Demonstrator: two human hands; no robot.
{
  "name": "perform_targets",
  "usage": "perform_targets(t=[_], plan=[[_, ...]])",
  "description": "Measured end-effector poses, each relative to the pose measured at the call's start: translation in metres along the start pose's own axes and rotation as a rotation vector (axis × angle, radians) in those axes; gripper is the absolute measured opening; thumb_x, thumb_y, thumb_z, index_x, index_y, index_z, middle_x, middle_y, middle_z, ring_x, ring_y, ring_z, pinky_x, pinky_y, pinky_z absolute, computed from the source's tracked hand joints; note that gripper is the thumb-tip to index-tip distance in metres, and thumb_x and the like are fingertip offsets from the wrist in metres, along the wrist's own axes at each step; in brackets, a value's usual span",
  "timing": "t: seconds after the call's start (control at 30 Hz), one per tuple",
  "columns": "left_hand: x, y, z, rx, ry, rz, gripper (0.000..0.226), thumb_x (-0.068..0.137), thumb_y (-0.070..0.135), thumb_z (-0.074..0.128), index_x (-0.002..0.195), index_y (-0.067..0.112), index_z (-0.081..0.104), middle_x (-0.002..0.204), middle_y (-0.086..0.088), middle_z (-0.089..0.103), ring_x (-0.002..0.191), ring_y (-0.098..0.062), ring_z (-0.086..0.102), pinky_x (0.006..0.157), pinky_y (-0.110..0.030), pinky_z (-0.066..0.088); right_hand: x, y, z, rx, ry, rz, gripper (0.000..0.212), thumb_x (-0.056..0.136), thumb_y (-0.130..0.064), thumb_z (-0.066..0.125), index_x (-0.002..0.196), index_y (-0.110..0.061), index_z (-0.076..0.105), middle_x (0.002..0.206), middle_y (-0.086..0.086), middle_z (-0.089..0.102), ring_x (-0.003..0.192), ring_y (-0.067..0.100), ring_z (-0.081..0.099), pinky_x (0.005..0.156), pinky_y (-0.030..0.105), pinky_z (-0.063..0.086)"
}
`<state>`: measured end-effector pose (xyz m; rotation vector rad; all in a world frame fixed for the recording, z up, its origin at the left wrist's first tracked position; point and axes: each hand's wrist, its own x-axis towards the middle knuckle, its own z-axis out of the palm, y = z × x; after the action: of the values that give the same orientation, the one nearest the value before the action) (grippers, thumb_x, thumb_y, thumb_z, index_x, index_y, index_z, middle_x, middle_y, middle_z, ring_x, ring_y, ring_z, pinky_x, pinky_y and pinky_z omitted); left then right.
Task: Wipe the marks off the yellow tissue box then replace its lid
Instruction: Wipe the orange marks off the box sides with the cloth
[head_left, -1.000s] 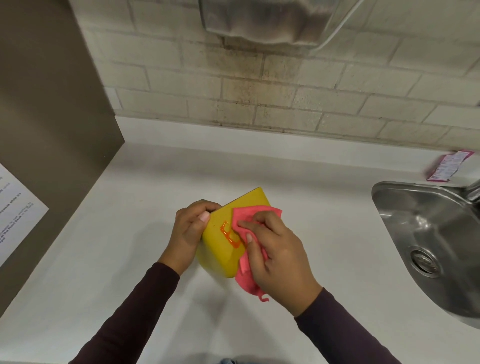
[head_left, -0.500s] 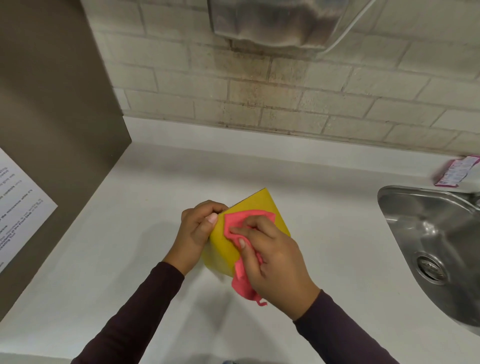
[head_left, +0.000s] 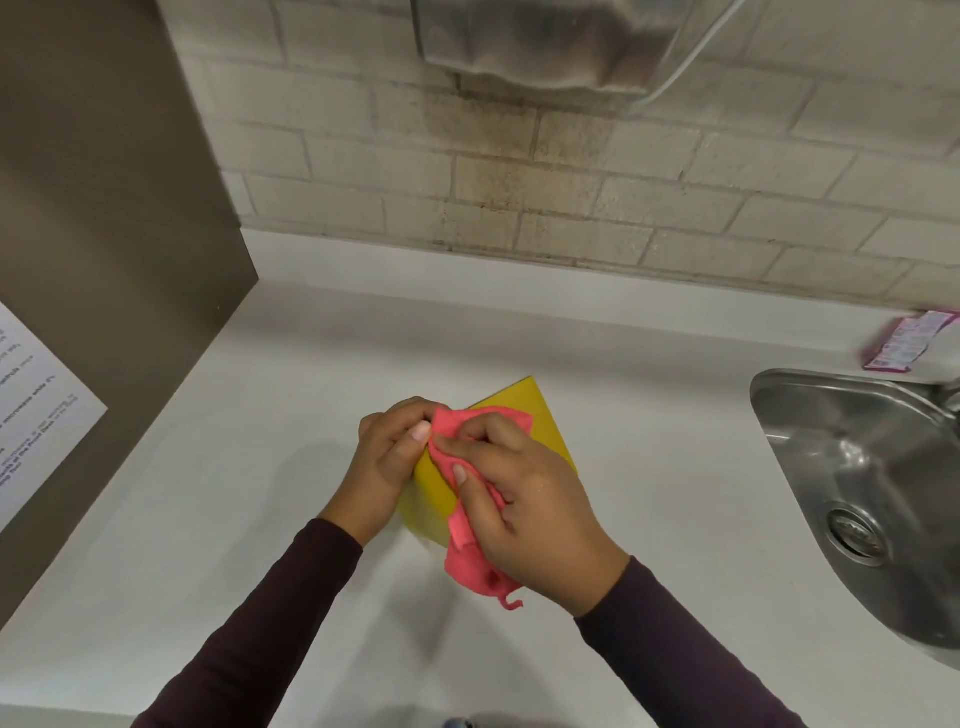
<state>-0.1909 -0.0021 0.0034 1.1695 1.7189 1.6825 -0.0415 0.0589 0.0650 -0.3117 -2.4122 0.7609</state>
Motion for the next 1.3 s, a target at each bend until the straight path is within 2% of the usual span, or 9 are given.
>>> perform_targets(t=[0.27,0.47,0.6,0.77,0.9,0.97,1.1,1.2,1.3], plan=[[0.009,-0.008,-0.007,-0.047,0.000,-0.050,0.042,0.076,0.053,0.039,0.086,0.022,0.067,0.088,0.005,0.067,0.085,-0.009,0.061,0.072,-0.019,0.046,-0.008,0.006,-0.018,-0.012,-0.278,-0.067,0.022,0.087,-0.012,0.055,0.101,-0.014,0.071,0.095,0.001,0.065,0.086,0.016,0.061,0.064,0.036,0.051],[0.012,-0.013,-0.010,-0.059,0.019,-0.090,0.036,0.074,0.055,0.040,0.081,0.034,0.068,0.087,0.011,0.069,0.086,-0.010,0.061,0.075,-0.029,0.047,-0.019,0.012,-0.025,0.000,-0.341,-0.071,0.019,0.085,-0.011,0.057,0.096,-0.016,0.072,0.091,-0.004,0.064,0.084,0.006,0.056,0.061,0.031,0.049],[0.011,-0.010,-0.006,0.001,0.008,-0.055,0.033,0.076,0.056,0.039,0.081,0.038,0.066,0.089,0.013,0.068,0.087,-0.009,0.061,0.074,-0.025,0.046,-0.026,0.016,-0.028,-0.018,-0.340,-0.058,0.020,0.085,-0.011,0.059,0.096,-0.018,0.073,0.091,-0.005,0.064,0.080,0.006,0.056,0.061,0.029,0.048],[0.008,-0.008,-0.004,-0.003,0.032,-0.053,0.037,0.076,0.056,0.040,0.085,0.030,0.066,0.090,0.008,0.067,0.089,-0.013,0.061,0.078,-0.033,0.046,-0.036,0.024,-0.030,-0.048,-0.382,-0.061,0.022,0.084,-0.019,0.054,0.095,-0.022,0.073,0.088,-0.007,0.063,0.075,0.006,0.056,0.059,0.022,0.044],[0.008,-0.006,-0.007,-0.067,0.101,-0.110,0.036,0.074,0.057,0.041,0.086,0.034,0.066,0.095,0.001,0.067,0.093,-0.019,0.061,0.083,-0.040,0.045,-0.057,0.042,-0.026,-0.161,-0.461,0.034,0.024,0.085,-0.020,0.051,0.094,-0.024,0.073,0.090,-0.007,0.063,0.073,0.010,0.058,0.063,0.027,0.046],[0.007,-0.003,-0.008,-0.063,0.127,-0.117,0.039,0.074,0.058,0.041,0.088,0.032,0.065,0.096,-0.001,0.066,0.094,-0.022,0.060,0.085,-0.042,0.045,-0.063,0.048,-0.027,-0.010,-0.389,0.204,0.026,0.086,-0.015,0.048,0.093,-0.023,0.072,0.090,-0.006,0.061,0.077,0.007,0.058,0.069,0.025,0.046],[0.002,-0.001,-0.004,-0.004,0.145,-0.112,0.040,0.075,0.060,0.039,0.090,0.030,0.062,0.096,-0.005,0.065,0.094,-0.027,0.059,0.084,-0.045,0.046,-0.059,0.057,-0.027,0.452,-0.050,0.521,0.026,0.084,-0.012,0.045,0.086,-0.009,0.071,0.093,0.002,0.068,0.089,0.013,0.062,0.080,0.021,0.048],[-0.002,0.000,-0.001,0.046,0.160,-0.098,0.040,0.076,0.059,0.038,0.092,0.030,0.060,0.098,-0.006,0.063,0.096,-0.027,0.058,0.085,-0.047,0.046,-0.053,0.065,-0.026,0.653,0.141,0.722,0.034,0.093,-0.008,0.044,0.079,-0.020,0.073,0.083,-0.001,0.072,0.082,0.017,0.065,0.074,0.027,0.051],[-0.005,0.002,0.001,0.061,0.169,-0.107,0.039,0.075,0.060,0.038,0.093,0.033,0.059,0.100,-0.006,0.062,0.098,-0.026,0.057,0.085,-0.045,0.046,-0.045,0.071,-0.020,0.835,0.364,0.849,0.039,0.096,-0.002,0.037,0.071,-0.014,0.065,0.061,-0.003,0.068,0.065,0.016,0.062,0.059,0.021,0.052]])
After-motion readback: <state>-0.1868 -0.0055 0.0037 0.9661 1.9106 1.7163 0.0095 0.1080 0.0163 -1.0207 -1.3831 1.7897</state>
